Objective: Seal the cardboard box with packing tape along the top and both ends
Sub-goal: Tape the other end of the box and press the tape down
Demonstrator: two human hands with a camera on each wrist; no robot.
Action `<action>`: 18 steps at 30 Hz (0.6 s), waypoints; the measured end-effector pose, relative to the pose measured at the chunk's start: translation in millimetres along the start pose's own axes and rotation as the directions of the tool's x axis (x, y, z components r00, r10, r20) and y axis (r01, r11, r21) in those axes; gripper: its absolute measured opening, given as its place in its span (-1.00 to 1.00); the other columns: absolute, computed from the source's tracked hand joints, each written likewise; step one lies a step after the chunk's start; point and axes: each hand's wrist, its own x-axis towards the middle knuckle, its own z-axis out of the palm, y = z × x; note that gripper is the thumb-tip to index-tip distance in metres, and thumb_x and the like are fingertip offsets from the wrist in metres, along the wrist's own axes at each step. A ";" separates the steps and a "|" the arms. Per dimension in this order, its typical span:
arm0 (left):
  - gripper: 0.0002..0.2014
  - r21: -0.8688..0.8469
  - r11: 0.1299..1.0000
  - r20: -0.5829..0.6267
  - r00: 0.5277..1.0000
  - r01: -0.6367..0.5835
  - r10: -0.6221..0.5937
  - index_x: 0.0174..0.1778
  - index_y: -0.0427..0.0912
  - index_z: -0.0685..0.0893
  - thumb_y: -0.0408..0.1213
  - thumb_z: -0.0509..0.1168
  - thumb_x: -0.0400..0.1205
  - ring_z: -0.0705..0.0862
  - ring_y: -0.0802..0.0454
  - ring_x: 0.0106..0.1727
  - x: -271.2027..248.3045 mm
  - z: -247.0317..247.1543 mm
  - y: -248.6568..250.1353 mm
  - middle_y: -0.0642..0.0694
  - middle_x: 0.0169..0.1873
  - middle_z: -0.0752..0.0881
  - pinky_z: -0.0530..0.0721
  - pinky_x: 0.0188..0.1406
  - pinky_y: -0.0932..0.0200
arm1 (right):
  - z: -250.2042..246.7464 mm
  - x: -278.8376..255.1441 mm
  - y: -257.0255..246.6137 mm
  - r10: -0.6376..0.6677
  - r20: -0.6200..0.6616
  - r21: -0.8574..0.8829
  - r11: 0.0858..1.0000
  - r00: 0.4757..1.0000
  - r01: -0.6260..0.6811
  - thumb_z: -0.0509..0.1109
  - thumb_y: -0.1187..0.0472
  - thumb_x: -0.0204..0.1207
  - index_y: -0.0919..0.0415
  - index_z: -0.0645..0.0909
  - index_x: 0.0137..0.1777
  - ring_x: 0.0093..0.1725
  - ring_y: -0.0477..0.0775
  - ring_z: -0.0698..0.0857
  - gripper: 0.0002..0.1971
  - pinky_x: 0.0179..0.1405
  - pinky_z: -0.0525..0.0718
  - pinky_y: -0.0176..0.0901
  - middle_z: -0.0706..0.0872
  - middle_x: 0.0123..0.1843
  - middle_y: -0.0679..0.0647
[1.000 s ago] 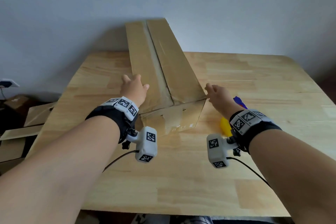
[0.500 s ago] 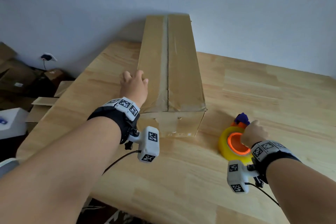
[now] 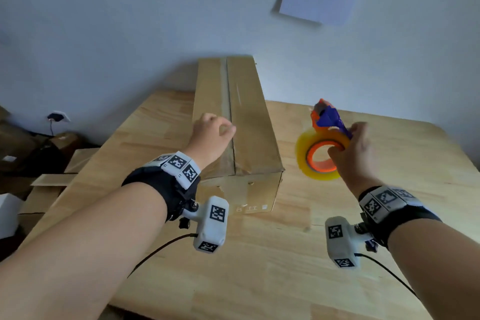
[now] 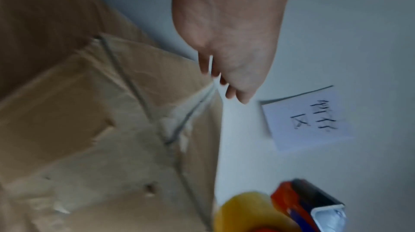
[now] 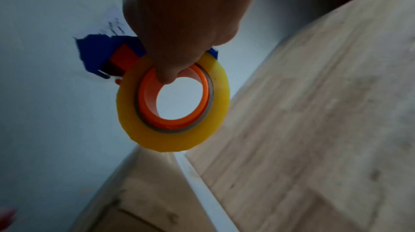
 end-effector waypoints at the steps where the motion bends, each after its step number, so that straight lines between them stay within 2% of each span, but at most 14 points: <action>1: -0.62 -0.162 0.986 0.060 0.998 -0.026 0.036 0.32 -0.16 0.57 -0.02 0.09 0.72 0.47 -0.04 0.37 -1.6 -6.6 12.5 -0.12 0.34 0.50 0.42 0.32 0.13 | -5.5 -0.3 -14.1 -0.043 -0.013 0.045 0.998 0.999 0.044 0.36 0.47 0.38 0.29 0.36 0.24 -0.17 0.26 0.59 -0.56 -0.27 0.48 -0.07 0.59 -0.09 0.17; 2: -0.56 -0.334 0.942 0.133 0.989 -0.008 0.056 0.34 -0.22 0.54 0.02 0.05 0.72 0.55 -0.02 0.33 -3.6 -13.4 24.8 -0.14 0.32 0.56 0.49 0.27 0.17 | -9.7 -1.7 -26.7 -0.103 -0.020 0.071 0.992 0.994 0.104 0.35 0.48 0.37 0.28 0.37 0.27 -0.06 0.27 0.62 -0.54 -0.21 0.48 -0.09 0.64 0.05 0.18; 4: -0.40 -0.602 0.785 0.299 0.953 0.144 0.055 0.35 -0.33 0.49 0.14 -0.01 0.69 0.67 -0.08 0.21 -7.1 -25.9 45.8 -0.24 0.24 0.64 0.64 0.18 0.15 | -14.8 -6.4 -48.6 -0.229 -0.018 0.044 0.972 0.973 0.230 0.33 0.50 0.38 0.29 0.39 0.34 0.06 0.29 0.66 -0.50 -0.18 0.44 -0.16 0.67 0.24 0.20; 6: -0.28 -0.714 0.627 0.428 0.903 0.311 0.039 0.28 -0.36 0.50 0.28 0.00 0.60 0.74 -0.14 0.11 -11.6 -39.2 59.4 -0.30 0.14 0.69 0.73 0.08 0.09 | -16.1 -12.8 -68.2 -0.338 0.015 -0.063 0.939 0.941 0.338 0.33 0.50 0.39 0.27 0.40 0.44 0.13 0.34 0.65 -0.42 -0.17 0.45 -0.13 0.66 0.30 0.25; 7: -0.26 -0.727 0.588 0.457 0.889 0.354 0.030 0.23 -0.36 0.53 0.32 0.02 0.57 0.76 -0.15 0.06 -13.8 -45.3 62.3 -0.30 0.08 0.71 0.75 0.04 0.08 | -15.0 -15.8 -76.3 -0.388 0.039 -0.114 0.914 0.921 0.390 0.34 0.49 0.39 0.25 0.39 0.50 0.20 0.32 0.63 -0.37 -0.07 0.49 -0.09 0.63 0.35 0.25; 10: -0.42 -0.723 0.583 0.461 0.887 0.371 0.008 -0.01 -0.30 0.61 0.25 0.18 0.56 0.78 -0.13 -0.06 -21.7 -59.0 57.9 -0.28 -0.09 0.75 0.77 0.00 0.09 | -6.6 -24.7 -90.5 -0.496 0.060 -0.158 0.852 0.866 0.499 0.36 0.52 0.35 0.28 0.40 0.53 0.34 0.32 0.59 -0.32 0.23 0.55 -0.01 0.60 0.40 0.29; 13: -0.63 -0.730 0.568 0.464 0.886 0.381 0.001 -0.09 -0.30 0.63 0.01 0.31 0.60 0.75 -0.07 -0.17 -29.9 -67.6 45.6 -0.25 -0.17 0.75 0.74 -0.04 0.11 | 4.2 -34.0 -96.3 -0.554 0.024 -0.149 0.821 0.832 0.550 0.39 0.56 0.28 0.37 0.48 0.46 0.28 0.39 0.64 -0.34 0.21 0.60 0.08 0.65 0.33 0.35; 16: -0.80 -0.744 0.555 0.430 0.903 0.371 -0.027 -0.16 -0.31 0.62 -0.22 0.31 0.64 0.71 -0.02 -0.28 -36.3 -75.2 35.3 -0.21 -0.28 0.73 0.73 -0.18 0.16 | 14.8 -41.2 -102.3 -0.572 0.013 -0.139 0.811 0.820 0.568 0.40 0.57 0.27 0.39 0.50 0.42 0.28 0.39 0.65 -0.36 0.20 0.61 0.11 0.66 0.31 0.34; 18: -0.87 -0.742 0.570 0.405 0.913 0.354 -0.039 -0.18 -0.30 0.60 -0.32 0.30 0.65 0.70 -0.02 -0.30 -37.0 -79.4 31.7 -0.21 -0.30 0.71 0.71 -0.19 0.15 | 21.0 -45.3 -104.8 -0.570 0.011 -0.128 0.814 0.821 0.567 0.41 0.56 0.27 0.37 0.51 0.43 0.30 0.38 0.64 -0.36 0.21 0.61 0.12 0.65 0.33 0.33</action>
